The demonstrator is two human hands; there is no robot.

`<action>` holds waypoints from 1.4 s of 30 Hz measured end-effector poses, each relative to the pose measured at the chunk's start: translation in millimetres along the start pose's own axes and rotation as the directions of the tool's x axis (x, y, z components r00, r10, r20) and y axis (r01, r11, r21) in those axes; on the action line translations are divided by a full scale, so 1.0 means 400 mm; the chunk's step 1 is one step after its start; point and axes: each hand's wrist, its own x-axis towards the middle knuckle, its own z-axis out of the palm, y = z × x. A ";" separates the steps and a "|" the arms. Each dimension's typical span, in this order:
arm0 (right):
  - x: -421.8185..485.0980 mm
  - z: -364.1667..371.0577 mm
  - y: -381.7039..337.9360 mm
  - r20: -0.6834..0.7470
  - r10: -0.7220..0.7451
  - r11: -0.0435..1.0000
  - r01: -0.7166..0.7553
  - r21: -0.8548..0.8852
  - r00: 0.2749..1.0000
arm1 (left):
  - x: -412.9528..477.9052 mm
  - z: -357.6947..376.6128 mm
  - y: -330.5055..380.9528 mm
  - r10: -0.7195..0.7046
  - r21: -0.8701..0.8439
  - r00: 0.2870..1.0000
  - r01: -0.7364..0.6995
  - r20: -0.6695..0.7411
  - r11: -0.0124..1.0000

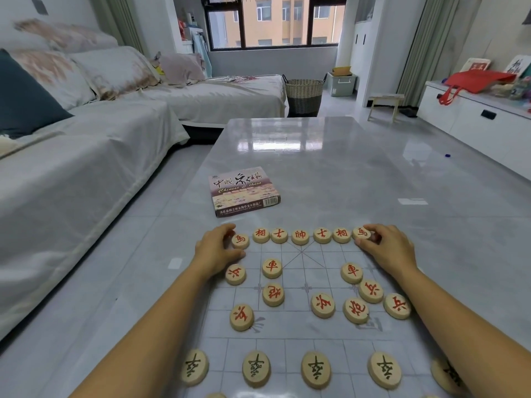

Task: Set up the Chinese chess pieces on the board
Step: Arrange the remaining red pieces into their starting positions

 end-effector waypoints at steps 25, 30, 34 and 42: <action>0.003 0.007 -0.001 -0.029 0.011 1.000 -0.011 0.019 1.000 | 0.051 0.030 -0.014 0.020 0.075 0.991 -0.011 -0.130 0.997; 0.003 0.008 0.000 -0.030 0.012 1.000 -0.012 0.020 0.999 | 0.050 0.032 -0.016 0.037 0.087 0.990 -0.026 -0.133 0.996; 0.003 0.007 -0.001 -0.034 0.009 1.000 -0.009 0.010 0.999 | 0.048 0.032 -0.015 0.034 0.092 0.991 -0.022 -0.129 0.995; 0.001 0.008 0.000 -0.025 0.027 0.999 -0.026 0.021 0.999 | 0.029 0.026 -0.012 -0.014 -0.094 0.990 0.001 -0.142 0.996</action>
